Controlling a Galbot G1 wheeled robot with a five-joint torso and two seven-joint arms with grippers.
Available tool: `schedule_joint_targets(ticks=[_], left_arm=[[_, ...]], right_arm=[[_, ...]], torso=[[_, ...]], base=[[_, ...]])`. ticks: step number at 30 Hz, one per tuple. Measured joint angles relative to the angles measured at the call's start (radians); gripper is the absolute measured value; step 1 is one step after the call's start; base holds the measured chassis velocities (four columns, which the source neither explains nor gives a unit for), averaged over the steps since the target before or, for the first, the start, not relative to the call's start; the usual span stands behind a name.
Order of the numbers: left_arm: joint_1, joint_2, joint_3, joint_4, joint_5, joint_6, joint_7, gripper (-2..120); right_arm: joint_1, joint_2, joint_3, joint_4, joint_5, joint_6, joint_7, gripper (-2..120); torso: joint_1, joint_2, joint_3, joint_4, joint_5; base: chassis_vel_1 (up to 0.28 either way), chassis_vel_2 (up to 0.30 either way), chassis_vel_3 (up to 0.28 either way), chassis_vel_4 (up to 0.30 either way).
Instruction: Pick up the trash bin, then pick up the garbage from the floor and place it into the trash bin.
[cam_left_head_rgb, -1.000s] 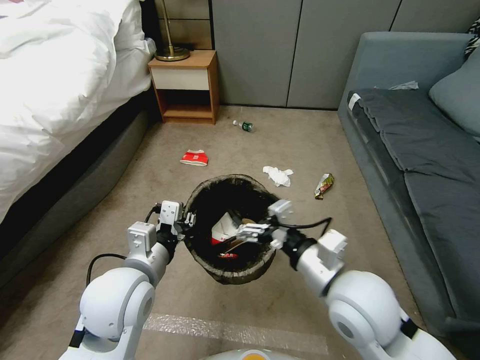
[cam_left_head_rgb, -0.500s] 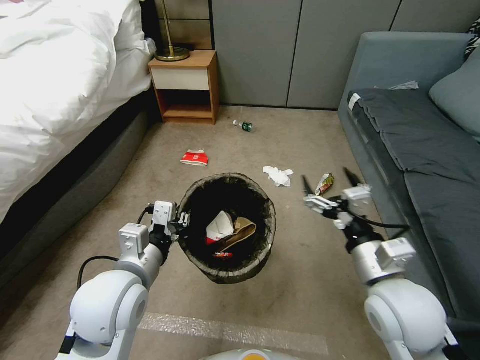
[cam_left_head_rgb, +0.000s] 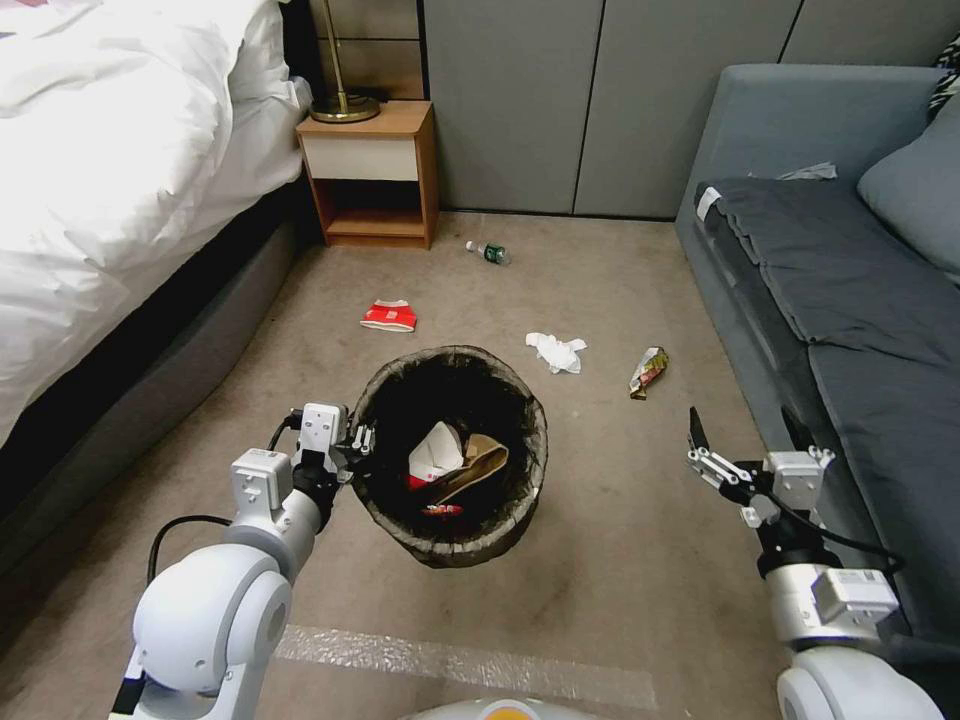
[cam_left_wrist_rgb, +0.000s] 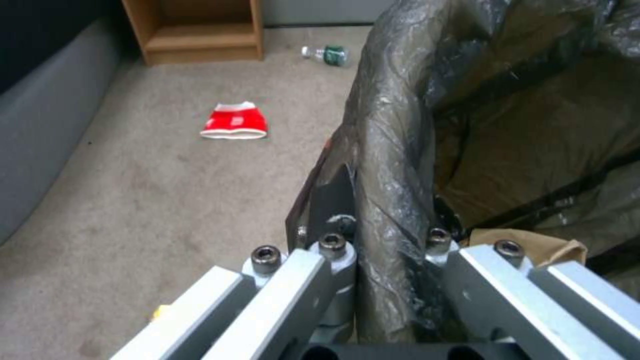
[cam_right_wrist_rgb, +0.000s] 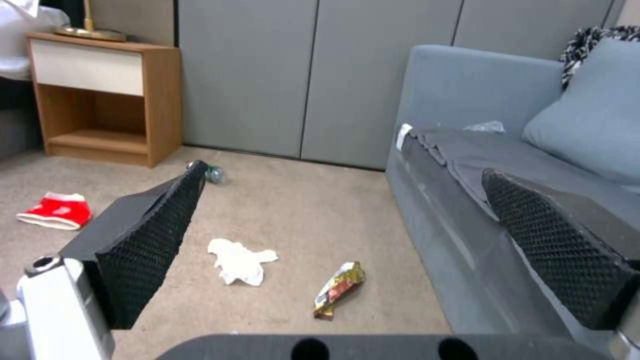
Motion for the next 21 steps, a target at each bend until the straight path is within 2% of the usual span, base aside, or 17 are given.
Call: schedule_joint_targets(ticks=[21], left_arm=[[0.002,-0.013,-0.011,0.011,0.021,-0.001,-0.006,2]], right_arm=[[-0.001,0.005,0.001,-0.025,0.054,-0.005,0.007,100]], torso=[[0.000,0.000,0.000,0.0000,0.0000]], base=[[0.000,0.000,0.000,0.000]])
